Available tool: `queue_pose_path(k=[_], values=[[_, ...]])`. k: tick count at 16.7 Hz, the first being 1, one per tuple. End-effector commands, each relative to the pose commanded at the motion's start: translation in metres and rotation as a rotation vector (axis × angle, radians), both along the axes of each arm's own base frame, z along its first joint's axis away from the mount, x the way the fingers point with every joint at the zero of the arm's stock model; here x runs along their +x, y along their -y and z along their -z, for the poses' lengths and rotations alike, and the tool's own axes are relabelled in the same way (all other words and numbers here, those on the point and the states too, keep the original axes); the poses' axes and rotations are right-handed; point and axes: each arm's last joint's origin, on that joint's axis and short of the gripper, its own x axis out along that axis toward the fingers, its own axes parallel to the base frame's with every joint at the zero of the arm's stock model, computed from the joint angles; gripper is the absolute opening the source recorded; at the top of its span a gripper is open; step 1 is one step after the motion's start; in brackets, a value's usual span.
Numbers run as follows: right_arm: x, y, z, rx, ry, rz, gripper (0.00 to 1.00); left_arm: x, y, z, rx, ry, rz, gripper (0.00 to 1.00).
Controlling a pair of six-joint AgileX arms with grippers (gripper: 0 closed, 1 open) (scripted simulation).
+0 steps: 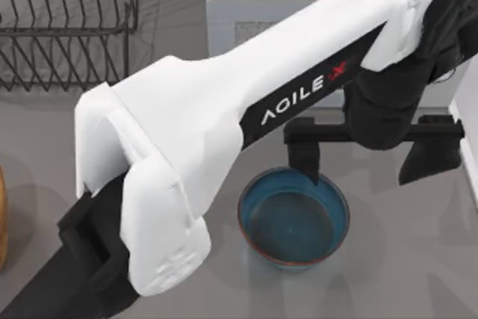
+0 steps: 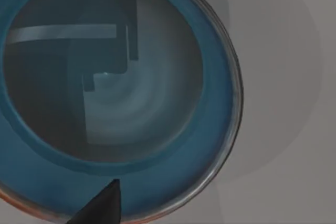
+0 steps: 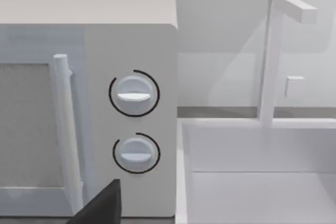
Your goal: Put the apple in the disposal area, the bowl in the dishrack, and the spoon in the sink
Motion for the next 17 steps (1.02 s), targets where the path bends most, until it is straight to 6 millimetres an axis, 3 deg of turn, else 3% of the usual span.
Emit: queue_pose_path(k=[3, 10, 16, 17], values=[[0.000, 0.000, 0.000, 0.000, 0.000, 0.000, 1.00, 0.002, 0.003, 0.016, -0.007, 0.005, 0.002, 1.00], [0.000, 0.000, 0.000, 0.000, 0.000, 0.000, 1.00, -0.001, 0.001, 0.088, 0.005, -0.003, 0.002, 1.00], [0.000, 0.000, 0.000, 0.000, 0.000, 0.000, 1.00, -0.002, 0.001, 0.098, 0.003, -0.001, 0.002, 1.00], [0.000, 0.000, 0.000, 0.000, 0.000, 0.000, 1.00, -0.002, 0.001, 0.098, 0.003, -0.001, 0.002, 0.92]])
